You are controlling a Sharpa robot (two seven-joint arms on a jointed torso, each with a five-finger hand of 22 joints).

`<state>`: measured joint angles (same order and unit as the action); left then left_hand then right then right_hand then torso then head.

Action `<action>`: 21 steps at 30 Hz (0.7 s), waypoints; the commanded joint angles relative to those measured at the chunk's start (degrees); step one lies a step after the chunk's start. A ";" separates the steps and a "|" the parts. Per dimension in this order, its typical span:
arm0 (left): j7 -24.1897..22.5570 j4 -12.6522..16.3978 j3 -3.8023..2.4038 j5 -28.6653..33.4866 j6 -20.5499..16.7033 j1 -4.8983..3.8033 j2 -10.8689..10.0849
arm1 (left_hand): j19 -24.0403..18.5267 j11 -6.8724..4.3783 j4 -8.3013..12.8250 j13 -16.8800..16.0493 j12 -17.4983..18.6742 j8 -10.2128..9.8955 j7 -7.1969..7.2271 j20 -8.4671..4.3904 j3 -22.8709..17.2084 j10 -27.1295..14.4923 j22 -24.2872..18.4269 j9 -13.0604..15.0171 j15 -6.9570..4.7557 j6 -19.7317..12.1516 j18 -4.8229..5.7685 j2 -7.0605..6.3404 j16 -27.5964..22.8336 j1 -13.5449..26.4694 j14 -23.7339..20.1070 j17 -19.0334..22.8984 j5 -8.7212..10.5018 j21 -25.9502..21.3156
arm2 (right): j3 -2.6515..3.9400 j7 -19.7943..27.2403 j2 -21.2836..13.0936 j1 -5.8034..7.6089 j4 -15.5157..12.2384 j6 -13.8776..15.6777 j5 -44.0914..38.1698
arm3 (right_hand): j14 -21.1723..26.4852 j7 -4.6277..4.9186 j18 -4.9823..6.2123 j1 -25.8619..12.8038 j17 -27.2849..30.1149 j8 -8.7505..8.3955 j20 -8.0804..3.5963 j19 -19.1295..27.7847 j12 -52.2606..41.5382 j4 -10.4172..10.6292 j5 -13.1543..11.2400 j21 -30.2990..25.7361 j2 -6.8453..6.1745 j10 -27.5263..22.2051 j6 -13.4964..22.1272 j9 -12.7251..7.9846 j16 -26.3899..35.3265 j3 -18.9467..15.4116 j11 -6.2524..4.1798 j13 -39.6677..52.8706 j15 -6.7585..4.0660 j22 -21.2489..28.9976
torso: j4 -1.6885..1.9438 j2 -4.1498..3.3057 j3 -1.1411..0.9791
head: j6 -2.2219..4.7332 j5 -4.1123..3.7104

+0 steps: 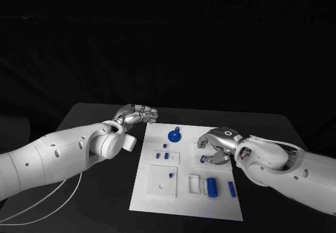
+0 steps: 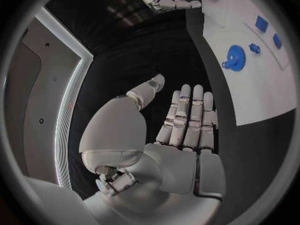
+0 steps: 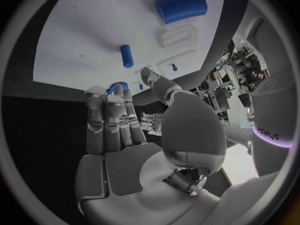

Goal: Assemble the parts on the task board

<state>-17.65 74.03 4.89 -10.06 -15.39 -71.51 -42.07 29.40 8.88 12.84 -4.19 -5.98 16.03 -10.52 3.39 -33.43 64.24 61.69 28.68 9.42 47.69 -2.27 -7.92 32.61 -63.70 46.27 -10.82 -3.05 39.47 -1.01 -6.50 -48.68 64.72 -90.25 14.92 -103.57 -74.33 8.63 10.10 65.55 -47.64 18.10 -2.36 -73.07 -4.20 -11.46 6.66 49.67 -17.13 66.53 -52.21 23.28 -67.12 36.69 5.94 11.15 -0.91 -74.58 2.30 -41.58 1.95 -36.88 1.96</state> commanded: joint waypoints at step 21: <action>-0.33 0.12 -0.04 0.27 0.98 -0.14 -0.10 | -0.13 -0.07 -0.14 0.09 0.27 0.28 0.08 0.38 0.13 -0.49 0.07 -0.09 0.17 -0.53 -0.64 -0.19 -0.45 -0.15 -0.07 -0.13 -0.10 -0.44 | -1.81 -0.72 1.47 -0.99 2.45 -5.22 -1.72 | -0.22 -0.28 4.90 1.67 0.50 1.19 0.61 -0.25 -1.28 2.26 -3.70 -0.52 0.60 2.44 -2.39 0.18 -0.35 3.61 -0.86 -0.47 -0.49 -0.15 | 0.08 0.03 0.13 | -0.63 -0.13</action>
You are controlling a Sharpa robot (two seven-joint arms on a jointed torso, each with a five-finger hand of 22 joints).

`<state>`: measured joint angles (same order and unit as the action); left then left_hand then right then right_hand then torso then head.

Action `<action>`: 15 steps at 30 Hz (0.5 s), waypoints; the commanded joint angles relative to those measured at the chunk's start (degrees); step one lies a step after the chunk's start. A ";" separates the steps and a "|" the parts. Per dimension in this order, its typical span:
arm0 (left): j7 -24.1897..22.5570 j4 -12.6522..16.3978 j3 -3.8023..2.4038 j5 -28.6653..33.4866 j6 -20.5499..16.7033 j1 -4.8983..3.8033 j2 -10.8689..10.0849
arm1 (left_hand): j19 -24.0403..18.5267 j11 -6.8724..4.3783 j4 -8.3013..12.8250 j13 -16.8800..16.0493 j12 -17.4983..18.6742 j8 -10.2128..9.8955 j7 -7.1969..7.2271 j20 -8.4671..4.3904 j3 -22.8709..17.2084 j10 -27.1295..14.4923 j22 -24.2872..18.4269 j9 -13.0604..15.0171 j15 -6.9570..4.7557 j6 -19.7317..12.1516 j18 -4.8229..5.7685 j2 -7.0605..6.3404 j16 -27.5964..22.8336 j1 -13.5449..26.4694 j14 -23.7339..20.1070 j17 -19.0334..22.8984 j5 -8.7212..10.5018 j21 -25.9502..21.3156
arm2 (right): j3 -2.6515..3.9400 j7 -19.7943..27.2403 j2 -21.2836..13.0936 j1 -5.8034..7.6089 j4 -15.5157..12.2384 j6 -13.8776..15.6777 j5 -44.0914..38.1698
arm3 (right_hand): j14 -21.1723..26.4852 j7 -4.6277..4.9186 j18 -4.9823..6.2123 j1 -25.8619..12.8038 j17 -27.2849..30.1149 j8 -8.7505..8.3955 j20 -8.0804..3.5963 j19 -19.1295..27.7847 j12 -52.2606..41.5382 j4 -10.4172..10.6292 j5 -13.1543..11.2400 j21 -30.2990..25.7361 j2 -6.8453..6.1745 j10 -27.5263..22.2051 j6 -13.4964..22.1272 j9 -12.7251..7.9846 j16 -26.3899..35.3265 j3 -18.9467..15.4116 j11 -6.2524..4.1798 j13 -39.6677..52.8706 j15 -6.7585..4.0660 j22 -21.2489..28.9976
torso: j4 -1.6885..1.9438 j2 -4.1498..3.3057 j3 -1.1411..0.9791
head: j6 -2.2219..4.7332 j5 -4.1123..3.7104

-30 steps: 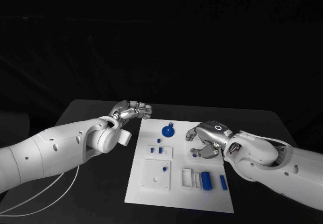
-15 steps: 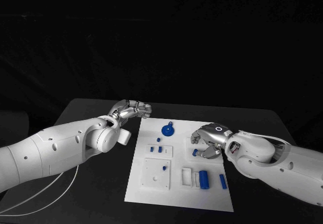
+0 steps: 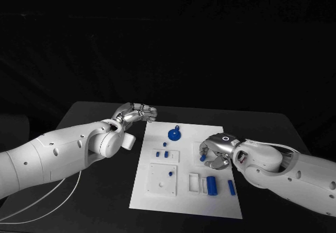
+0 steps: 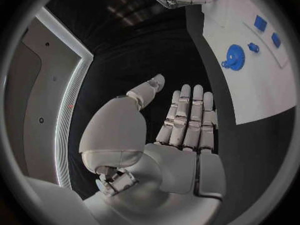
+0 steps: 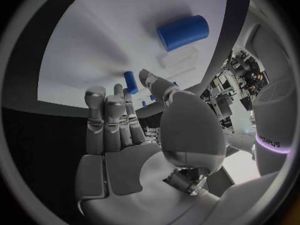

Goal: Assemble the parts on the task board

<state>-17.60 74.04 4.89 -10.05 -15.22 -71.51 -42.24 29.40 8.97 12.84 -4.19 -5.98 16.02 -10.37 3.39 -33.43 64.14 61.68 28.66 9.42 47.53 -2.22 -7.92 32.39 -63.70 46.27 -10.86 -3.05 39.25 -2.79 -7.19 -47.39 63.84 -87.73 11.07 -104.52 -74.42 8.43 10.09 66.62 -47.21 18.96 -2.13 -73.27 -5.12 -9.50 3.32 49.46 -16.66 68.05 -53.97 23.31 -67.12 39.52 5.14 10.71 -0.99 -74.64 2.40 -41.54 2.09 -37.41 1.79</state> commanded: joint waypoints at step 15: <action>-0.36 0.05 -0.05 0.28 0.88 -0.13 0.08 | -0.07 -0.16 -0.21 0.09 0.27 0.30 -0.08 0.39 0.15 -0.41 0.09 -0.08 0.18 -0.40 -0.72 -0.12 -0.29 -0.13 -0.06 -0.14 -0.10 -0.24 | -0.03 -1.42 0.71 -0.35 -0.10 0.46 -2.89 | -0.31 -1.22 4.91 1.53 0.11 1.83 0.19 -0.39 -1.72 3.16 -0.52 0.00 2.11 4.10 -2.97 0.83 -0.65 4.99 -1.26 0.36 -1.57 -0.55 | -0.05 0.00 -0.03 | -0.35 0.17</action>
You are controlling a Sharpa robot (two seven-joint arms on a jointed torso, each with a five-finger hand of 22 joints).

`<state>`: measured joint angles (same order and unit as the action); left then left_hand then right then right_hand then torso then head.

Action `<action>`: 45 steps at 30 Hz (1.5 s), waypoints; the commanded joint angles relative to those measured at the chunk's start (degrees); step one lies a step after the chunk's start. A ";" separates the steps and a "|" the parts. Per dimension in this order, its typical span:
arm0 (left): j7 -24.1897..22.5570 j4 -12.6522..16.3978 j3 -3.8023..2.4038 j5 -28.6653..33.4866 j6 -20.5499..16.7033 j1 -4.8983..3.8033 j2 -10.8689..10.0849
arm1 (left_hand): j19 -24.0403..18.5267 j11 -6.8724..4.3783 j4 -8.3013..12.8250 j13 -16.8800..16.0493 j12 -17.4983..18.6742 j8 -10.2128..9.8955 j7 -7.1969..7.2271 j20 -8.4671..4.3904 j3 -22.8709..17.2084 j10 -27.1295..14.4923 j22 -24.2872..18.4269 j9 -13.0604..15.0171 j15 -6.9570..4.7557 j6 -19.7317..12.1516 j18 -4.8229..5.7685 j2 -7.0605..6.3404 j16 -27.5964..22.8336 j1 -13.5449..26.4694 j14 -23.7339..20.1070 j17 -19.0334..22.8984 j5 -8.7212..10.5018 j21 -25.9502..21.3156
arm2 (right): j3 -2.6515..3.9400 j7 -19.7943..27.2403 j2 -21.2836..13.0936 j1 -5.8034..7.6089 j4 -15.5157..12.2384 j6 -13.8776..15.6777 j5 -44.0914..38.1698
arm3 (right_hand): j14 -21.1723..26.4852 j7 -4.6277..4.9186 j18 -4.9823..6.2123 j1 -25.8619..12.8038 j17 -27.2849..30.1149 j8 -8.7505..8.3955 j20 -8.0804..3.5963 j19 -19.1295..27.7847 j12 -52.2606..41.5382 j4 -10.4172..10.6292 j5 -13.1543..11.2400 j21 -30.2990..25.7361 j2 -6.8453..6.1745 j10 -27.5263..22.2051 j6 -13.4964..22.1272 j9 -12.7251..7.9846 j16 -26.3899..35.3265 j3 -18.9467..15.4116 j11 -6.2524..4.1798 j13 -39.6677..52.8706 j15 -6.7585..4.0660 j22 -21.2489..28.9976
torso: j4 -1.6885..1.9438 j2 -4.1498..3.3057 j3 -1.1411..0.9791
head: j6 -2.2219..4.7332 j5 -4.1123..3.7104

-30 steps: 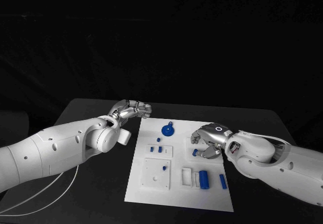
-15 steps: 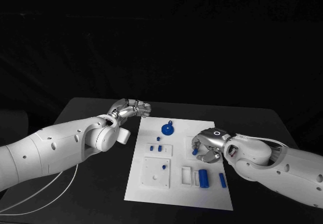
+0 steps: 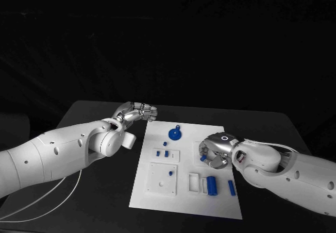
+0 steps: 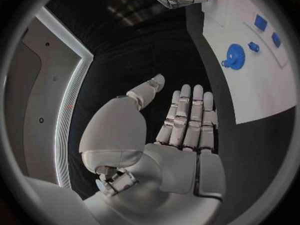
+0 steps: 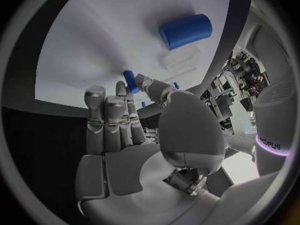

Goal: Assemble the parts on the task board

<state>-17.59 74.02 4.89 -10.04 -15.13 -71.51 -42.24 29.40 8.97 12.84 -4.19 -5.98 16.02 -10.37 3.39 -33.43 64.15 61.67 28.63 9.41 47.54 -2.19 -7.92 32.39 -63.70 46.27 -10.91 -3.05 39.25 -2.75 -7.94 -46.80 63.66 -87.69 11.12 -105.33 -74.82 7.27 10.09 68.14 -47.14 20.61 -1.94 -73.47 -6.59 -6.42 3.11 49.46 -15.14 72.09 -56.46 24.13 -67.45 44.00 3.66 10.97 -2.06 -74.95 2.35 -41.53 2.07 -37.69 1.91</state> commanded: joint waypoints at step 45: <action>-0.68 -1.30 -0.05 0.30 0.68 -0.12 1.11 | 0.18 -0.14 -0.25 0.09 0.29 0.34 -0.09 0.38 0.17 -0.48 0.14 -0.09 0.19 -0.48 -0.88 -0.03 -0.48 -0.23 -0.05 -0.22 -0.11 -0.26 | 1.40 -0.52 6.90 -1.21 -8.66 6.27 -1.54 | 0.30 -1.39 4.91 1.40 -0.03 1.87 -0.93 -0.26 -1.76 0.42 -0.31 0.56 1.32 3.68 -3.49 0.94 -0.41 5.78 -1.36 1.40 -2.07 -0.84 | 0.02 0.01 0.05 | -0.70 2.45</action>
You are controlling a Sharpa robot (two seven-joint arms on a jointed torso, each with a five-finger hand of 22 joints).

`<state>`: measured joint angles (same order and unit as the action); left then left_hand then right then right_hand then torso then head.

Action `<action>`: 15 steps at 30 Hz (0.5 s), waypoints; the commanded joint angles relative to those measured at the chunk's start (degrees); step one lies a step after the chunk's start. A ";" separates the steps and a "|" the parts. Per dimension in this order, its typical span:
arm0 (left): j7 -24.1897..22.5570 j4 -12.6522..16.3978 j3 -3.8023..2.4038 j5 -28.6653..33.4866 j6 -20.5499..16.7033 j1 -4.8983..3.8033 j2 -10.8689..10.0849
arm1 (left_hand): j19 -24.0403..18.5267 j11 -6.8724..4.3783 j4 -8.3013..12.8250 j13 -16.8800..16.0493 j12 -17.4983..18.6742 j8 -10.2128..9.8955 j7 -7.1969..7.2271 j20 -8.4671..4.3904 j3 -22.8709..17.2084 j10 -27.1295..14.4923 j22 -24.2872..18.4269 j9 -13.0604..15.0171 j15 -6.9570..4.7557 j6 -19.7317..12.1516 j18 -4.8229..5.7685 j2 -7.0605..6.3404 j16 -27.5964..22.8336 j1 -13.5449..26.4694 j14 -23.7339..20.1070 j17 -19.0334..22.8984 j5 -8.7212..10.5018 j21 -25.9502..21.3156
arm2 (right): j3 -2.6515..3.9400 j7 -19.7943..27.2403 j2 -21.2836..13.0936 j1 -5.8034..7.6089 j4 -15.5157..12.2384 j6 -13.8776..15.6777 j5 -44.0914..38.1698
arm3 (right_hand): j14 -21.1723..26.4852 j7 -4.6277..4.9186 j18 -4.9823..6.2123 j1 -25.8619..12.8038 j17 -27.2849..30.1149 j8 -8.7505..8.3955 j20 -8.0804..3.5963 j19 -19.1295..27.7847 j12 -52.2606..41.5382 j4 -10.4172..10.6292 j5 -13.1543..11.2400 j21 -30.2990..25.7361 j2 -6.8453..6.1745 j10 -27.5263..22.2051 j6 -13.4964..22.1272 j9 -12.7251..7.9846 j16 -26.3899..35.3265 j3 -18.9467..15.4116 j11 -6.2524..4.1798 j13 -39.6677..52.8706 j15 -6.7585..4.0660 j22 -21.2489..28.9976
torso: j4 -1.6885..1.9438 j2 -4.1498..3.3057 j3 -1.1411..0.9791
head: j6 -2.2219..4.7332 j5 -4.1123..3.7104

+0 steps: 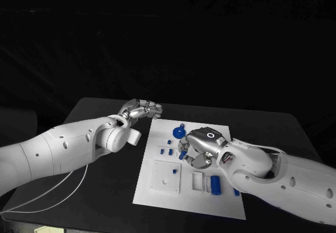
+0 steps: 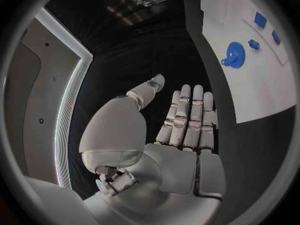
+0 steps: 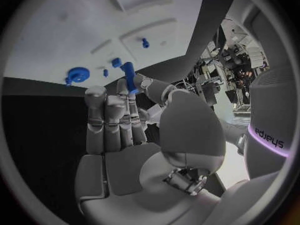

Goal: Assemble the parts on the task board

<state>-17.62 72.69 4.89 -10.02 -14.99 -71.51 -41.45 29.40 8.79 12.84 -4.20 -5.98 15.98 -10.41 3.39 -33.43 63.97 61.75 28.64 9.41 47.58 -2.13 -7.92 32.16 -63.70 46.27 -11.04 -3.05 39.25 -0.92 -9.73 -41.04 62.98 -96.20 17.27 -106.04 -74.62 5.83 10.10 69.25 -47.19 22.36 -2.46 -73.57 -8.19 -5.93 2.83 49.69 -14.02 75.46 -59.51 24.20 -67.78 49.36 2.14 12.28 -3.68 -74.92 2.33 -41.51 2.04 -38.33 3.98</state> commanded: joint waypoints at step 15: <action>-0.65 -0.02 -0.05 0.31 0.60 -0.13 0.83 | 0.26 0.04 -0.25 0.09 0.27 0.42 -0.05 0.39 0.18 -0.30 0.07 -0.10 0.19 -0.52 -0.98 0.00 -0.31 -0.27 -0.03 -0.14 -0.11 -0.29 | -3.67 2.47 8.12 -4.02 2.89 -0.35 -2.69 | 0.13 0.07 4.90 0.30 0.05 0.09 -0.47 -0.14 -0.09 -0.18 -0.03 0.31 0.42 0.25 -0.37 0.88 -0.03 0.55 0.17 0.13 -0.43 -0.86 | 0.14 -0.02 0.13 | -0.67 1.37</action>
<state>-17.64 72.61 4.89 -10.01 -14.99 -71.51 -40.80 29.60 8.79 12.84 -4.20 -5.98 16.20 -10.41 3.59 -33.43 63.97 61.75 28.59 9.41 47.58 -2.13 -7.92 32.16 -63.70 46.28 -11.09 -3.05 39.25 -4.57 -8.23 -33.03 59.06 -93.55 17.31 -107.20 -74.62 5.83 10.10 69.24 -47.19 22.38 -2.57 -73.69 -8.18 -6.09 2.82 49.69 -14.04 75.44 -59.34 24.20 -67.78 49.51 2.13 12.34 -3.69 -74.91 2.48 -41.52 2.20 -38.83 5.15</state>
